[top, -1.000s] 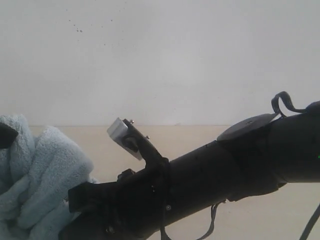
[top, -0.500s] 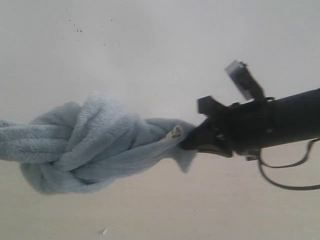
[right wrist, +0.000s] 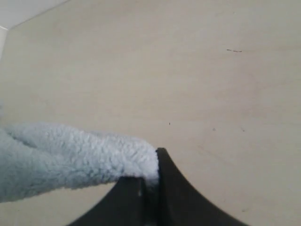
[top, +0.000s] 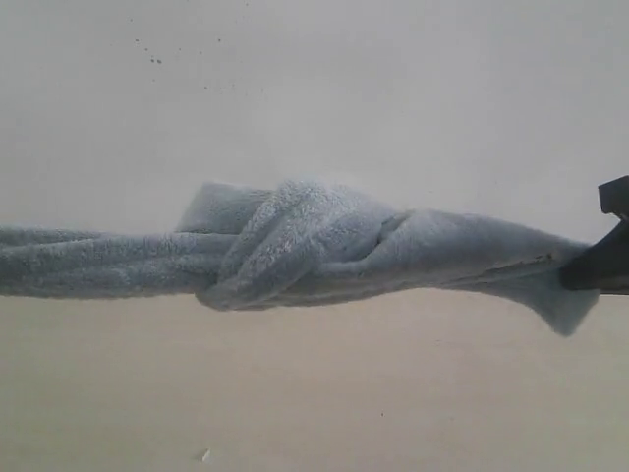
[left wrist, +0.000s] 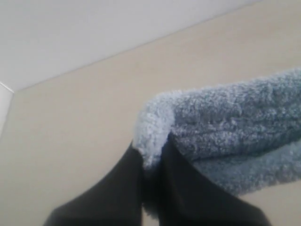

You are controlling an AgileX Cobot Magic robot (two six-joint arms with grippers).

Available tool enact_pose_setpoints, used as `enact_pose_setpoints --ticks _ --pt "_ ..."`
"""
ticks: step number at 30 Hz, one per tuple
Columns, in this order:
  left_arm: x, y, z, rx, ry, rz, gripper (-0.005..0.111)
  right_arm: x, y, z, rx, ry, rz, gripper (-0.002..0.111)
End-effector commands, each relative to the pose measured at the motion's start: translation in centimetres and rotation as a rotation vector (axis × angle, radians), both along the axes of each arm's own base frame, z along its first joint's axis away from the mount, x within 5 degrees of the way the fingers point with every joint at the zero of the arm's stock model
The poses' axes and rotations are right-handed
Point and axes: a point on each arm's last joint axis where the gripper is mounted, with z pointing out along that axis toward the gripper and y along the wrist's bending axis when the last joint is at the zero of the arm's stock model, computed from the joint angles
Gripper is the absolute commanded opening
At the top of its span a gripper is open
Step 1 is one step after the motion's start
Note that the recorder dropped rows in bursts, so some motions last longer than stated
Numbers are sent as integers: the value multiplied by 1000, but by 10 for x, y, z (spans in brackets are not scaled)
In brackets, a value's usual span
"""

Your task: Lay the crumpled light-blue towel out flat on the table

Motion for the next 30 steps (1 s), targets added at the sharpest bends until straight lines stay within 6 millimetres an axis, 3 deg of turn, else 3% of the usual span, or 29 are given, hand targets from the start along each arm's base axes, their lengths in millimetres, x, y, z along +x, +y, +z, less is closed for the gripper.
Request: enact_pose_setpoints --ticks 1,11,14,21,26,30 --pt "-6 31 4 234 24 207 4 7 -46 -6 -234 -42 -248 0" --pt "-5 47 23 322 -166 368 4 8 -63 -10 -412 -49 -323 0" --pt "-1 48 26 261 -237 348 4 11 -69 -6 -456 -79 -362 0" --pt "23 29 4 89 -190 148 4 16 -72 -11 -460 -79 -381 0" --pt "36 7 -30 -13 -103 -54 4 23 -69 -30 -382 -3 -354 1" --pt "39 2 -34 -124 -107 -58 4 28 -62 -43 -319 31 -262 24"
